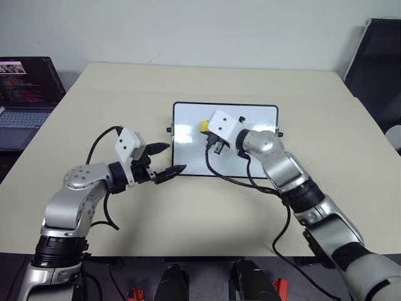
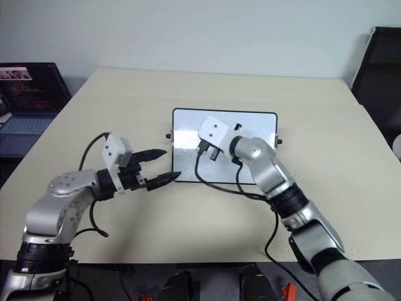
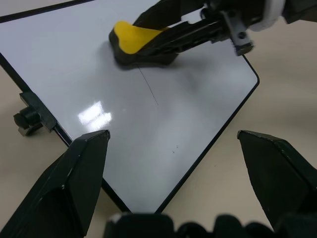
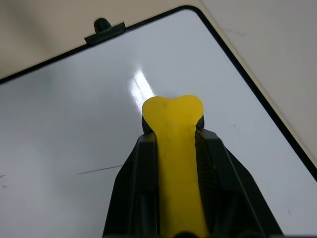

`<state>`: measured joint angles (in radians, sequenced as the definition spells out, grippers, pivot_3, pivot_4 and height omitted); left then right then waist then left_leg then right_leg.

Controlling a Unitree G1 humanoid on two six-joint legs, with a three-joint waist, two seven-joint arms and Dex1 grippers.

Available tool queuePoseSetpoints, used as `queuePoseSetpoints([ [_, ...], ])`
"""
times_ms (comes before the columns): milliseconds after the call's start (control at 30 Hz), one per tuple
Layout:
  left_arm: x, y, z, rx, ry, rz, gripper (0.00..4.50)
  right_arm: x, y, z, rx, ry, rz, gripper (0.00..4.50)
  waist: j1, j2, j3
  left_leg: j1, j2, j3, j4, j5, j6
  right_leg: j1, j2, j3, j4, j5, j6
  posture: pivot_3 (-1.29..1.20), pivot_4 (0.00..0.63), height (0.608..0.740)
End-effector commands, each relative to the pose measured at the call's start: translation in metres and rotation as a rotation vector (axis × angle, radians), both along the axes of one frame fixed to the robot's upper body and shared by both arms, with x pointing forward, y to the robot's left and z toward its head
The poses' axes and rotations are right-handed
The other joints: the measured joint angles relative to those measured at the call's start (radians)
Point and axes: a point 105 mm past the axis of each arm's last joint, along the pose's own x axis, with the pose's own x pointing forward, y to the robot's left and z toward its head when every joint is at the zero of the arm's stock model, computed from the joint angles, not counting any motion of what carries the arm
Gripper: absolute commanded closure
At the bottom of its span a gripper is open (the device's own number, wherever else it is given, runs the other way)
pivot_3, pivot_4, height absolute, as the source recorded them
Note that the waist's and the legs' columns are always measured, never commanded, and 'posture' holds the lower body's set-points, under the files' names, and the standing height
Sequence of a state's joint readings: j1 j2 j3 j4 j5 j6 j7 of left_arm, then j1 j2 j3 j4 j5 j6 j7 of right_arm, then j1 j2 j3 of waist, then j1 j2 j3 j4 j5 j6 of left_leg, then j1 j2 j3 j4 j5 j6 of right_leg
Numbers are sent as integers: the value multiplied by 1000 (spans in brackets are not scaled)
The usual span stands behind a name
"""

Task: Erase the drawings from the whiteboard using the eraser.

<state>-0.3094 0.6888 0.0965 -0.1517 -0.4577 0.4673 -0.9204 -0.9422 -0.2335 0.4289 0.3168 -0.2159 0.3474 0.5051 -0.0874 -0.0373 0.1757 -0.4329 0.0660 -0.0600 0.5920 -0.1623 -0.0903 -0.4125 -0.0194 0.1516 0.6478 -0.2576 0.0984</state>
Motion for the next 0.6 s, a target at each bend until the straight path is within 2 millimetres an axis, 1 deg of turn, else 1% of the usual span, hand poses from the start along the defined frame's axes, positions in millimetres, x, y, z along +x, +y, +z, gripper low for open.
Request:
queuePoseSetpoints([
  [33, -4, -2, 10, 20, -58, -19, 0, 12, -7, 6, -38, -33, -34, 3836, 1, 0, 0, 0, 0, 0, 0, 0, 0, 0, 0, 0, 0, 0, 0, 0, 150, 740],
  [67, -5, -2, 10, 20, -58, -19, 0, 13, -9, 2, -64, -16, -32, 3842, 1, 0, 0, 0, 0, 0, 0, 0, 0, 0, 0, 0, 1, 0, 0, 0, 150, 740],
  [100, -5, -2, 10, 20, -57, -19, 0, 10, -9, -6, -95, 30, -9, 3842, 1, 0, 0, 0, 0, -1, 1, 0, 0, 1, 0, -1, 1, -1, 0, 0, 150, 740],
  [200, -6, -1, 9, 21, -57, -18, 0, -1, -11, -20, -136, 119, 46, 3844, 1, 0, 0, 1, 0, -1, 2, 0, 0, 3, 0, 0, 1, -2, -2, 0, 150, 740],
  [300, -5, -1, 8, 20, -56, -19, 0, -7, -15, -27, -153, 153, 63, 3845, 2, 0, 0, 1, 0, -1, 2, 0, 0, 3, 0, 0, 1, -3, -1, 0, 150, 740],
  [367, -5, -1, 8, 19, -56, -21, 0, 2, -19, -14, -117, 77, 5, 3845, 1, 0, 0, 2, 0, -1, 2, 0, 0, 3, 0, 0, 2, -3, -1, 0, 150, 740],
  [467, -6, -2, 6, 17, -52, -28, 0, 20, -28, 17, -47, -76, -104, 3845, 0, 0, 0, 2, 0, -1, 2, 0, 0, 2, 0, 0, 2, -3, -1, 0, 150, 740],
  [500, -6, -2, 6, 17, -51, -29, 0, 23, -29, 21, -37, -96, -116, 3846, 2, 0, 0, 2, 0, -1, 2, 0, 0, 2, 0, 0, 2, -2, -1, 0, 150, 740],
  [533, -6, -2, 5, 17, -50, -30, 0, 23, -29, 21, -36, -97, -117, 3846, 3, 0, 0, 2, 0, -1, 2, 1, 0, 2, 0, 0, 2, -2, -1, 0, 150, 740],
  [600, -6, -2, 5, 17, -49, -31, 0, 21, -28, 11, -61, -57, -98, 3846, 4, 0, 0, 2, 0, -1, 3, 1, 0, 2, 0, 0, 2, -2, -1, 0, 150, 740],
])
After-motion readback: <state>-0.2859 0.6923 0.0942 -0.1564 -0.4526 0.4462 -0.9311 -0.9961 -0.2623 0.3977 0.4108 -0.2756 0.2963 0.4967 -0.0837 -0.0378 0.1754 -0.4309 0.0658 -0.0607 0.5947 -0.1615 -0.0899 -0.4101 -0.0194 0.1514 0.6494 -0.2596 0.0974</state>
